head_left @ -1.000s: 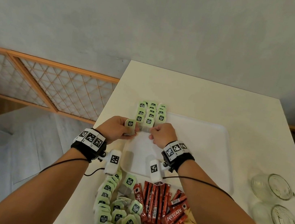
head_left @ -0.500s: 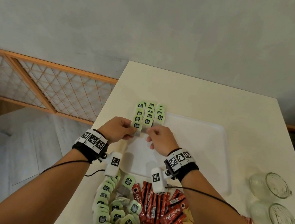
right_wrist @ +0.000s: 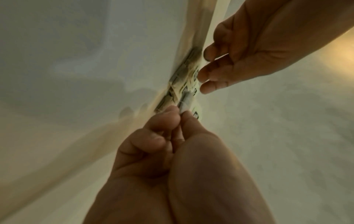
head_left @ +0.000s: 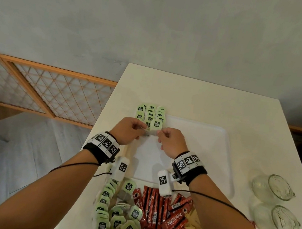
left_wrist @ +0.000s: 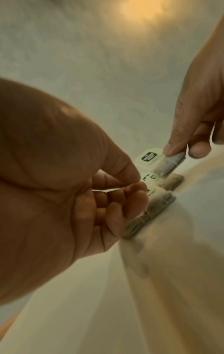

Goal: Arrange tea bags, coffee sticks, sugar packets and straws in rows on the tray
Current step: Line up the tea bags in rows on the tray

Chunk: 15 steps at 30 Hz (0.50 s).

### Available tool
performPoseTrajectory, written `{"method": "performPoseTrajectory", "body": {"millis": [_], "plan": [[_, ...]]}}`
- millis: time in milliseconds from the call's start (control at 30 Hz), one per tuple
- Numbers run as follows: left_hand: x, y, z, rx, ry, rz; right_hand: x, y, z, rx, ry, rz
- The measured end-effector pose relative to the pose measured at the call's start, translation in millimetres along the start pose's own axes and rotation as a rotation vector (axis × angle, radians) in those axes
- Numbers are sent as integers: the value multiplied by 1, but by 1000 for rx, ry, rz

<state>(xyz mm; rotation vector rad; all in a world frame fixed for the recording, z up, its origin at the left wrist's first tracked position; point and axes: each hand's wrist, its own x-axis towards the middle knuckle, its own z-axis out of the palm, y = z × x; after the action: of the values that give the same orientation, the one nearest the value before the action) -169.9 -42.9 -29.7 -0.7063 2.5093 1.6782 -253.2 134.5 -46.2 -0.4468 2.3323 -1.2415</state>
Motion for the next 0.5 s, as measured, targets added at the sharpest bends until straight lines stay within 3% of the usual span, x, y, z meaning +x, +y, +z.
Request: {"method": "performPoseTrajectory", "body": {"millis": [200, 400, 500], "plan": [[9, 0, 0, 437, -7, 111, 13, 16, 2, -127, 75, 81], [19, 2, 4, 561, -43, 124, 16, 12, 4, -124, 73, 115], [23, -1, 4, 574, -34, 130, 18, 13, 5, -145, 34, 39]]}}
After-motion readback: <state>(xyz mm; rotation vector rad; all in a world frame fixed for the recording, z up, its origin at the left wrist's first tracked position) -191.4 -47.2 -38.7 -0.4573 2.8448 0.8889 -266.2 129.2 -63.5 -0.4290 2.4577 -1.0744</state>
